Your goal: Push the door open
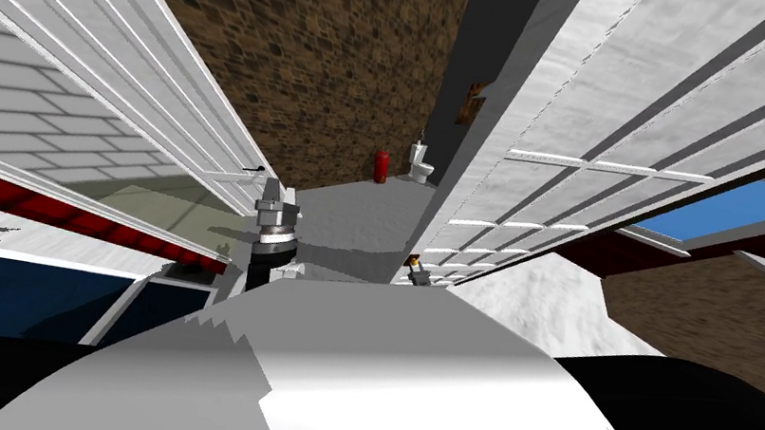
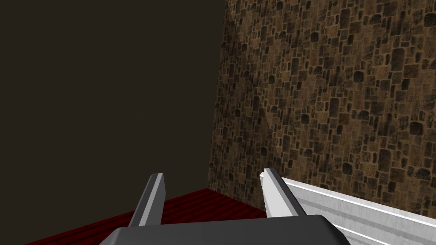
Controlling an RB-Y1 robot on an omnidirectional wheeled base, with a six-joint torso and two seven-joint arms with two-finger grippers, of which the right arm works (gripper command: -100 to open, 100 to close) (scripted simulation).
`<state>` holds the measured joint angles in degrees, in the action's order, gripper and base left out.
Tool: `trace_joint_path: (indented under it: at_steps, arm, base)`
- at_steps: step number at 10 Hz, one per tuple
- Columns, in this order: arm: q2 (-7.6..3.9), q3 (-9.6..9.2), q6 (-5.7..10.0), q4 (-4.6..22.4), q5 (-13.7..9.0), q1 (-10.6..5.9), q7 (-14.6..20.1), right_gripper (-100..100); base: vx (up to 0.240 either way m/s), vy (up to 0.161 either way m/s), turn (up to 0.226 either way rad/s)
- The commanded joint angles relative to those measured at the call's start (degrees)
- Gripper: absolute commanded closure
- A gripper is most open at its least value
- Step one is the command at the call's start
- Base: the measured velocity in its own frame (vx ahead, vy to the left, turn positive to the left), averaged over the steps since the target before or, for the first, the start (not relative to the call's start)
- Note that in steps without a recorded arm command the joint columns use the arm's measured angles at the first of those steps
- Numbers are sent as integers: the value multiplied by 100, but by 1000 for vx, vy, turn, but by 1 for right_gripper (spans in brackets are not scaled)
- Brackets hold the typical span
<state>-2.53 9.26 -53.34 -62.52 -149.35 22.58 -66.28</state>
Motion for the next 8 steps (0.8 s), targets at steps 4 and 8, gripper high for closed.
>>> trace_joint_path:
  at_steps: [4,8]
  arm:
    - [-146,225,49,-15,-430,24,-222,100]
    - [-175,355,100,-20,-776,58,-401,100]
  base:
    - [197,66,-8]
    - [168,40,-24]
